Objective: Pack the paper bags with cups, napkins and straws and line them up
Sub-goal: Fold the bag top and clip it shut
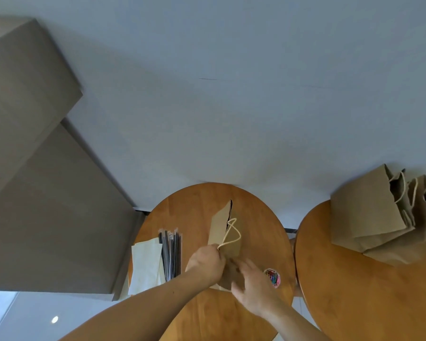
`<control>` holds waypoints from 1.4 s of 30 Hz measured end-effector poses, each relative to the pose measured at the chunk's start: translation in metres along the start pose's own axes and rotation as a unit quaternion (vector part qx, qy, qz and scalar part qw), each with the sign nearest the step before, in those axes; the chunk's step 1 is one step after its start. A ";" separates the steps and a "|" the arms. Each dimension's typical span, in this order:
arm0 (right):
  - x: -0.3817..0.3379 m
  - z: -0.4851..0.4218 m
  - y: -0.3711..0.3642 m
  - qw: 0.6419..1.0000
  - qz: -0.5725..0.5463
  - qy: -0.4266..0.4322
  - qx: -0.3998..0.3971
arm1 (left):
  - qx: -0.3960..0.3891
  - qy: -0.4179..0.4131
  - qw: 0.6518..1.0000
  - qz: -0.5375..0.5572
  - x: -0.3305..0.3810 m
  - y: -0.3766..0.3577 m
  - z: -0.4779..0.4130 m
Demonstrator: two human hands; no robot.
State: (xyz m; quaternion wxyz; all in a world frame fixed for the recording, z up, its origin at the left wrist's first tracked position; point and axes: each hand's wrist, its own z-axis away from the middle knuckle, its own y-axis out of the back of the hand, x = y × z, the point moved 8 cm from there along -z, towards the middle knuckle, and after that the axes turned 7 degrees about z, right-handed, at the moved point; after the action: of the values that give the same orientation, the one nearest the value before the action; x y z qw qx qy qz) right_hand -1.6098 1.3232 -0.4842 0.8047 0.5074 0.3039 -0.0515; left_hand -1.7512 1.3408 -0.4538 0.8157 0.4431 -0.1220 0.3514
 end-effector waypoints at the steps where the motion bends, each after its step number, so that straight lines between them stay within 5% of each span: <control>1: 0.006 -0.003 0.013 0.999 0.003 -0.010 0.033 | 0.003 -0.006 1.000 -0.007 -0.001 0.003 0.001; 6: 0.005 -0.028 0.084 0.978 0.085 0.038 0.187 | -0.001 -0.040 0.996 -0.076 0.001 0.017 0.000; 15: -0.008 -0.061 0.091 0.965 0.169 0.140 0.141 | -0.020 -0.101 0.988 -0.114 0.005 0.040 -0.007; 20: 0.011 -0.053 0.086 0.976 0.093 0.107 0.163 | 0.068 -0.076 0.992 -0.068 0.005 0.041 -0.010; 25: 0.078 -0.037 0.097 0.968 -0.064 -0.080 0.229 | 0.101 -0.075 0.992 -0.027 0.001 0.039 -0.014; 28: 0.113 -0.029 0.070 0.974 -0.007 -0.135 0.182 | 0.098 -0.070 0.993 -0.010 -0.001 0.040 -0.017; 33: 0.168 -0.030 -0.013 0.971 0.103 -0.209 -0.048 | 0.119 -0.058 0.991 -0.001 -0.001 0.044 -0.020; 42: 0.183 -0.030 -0.051 0.958 0.163 -0.211 -0.108 | 0.116 -0.038 0.992 0.017 -0.002 0.034 -0.017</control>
State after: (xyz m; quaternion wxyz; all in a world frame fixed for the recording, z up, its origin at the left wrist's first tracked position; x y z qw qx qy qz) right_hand -1.4952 1.3654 -0.6324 0.8980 0.4378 0.0439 0.0070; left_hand -1.7779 1.3655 -0.4431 0.7476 0.5453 -0.1192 0.3600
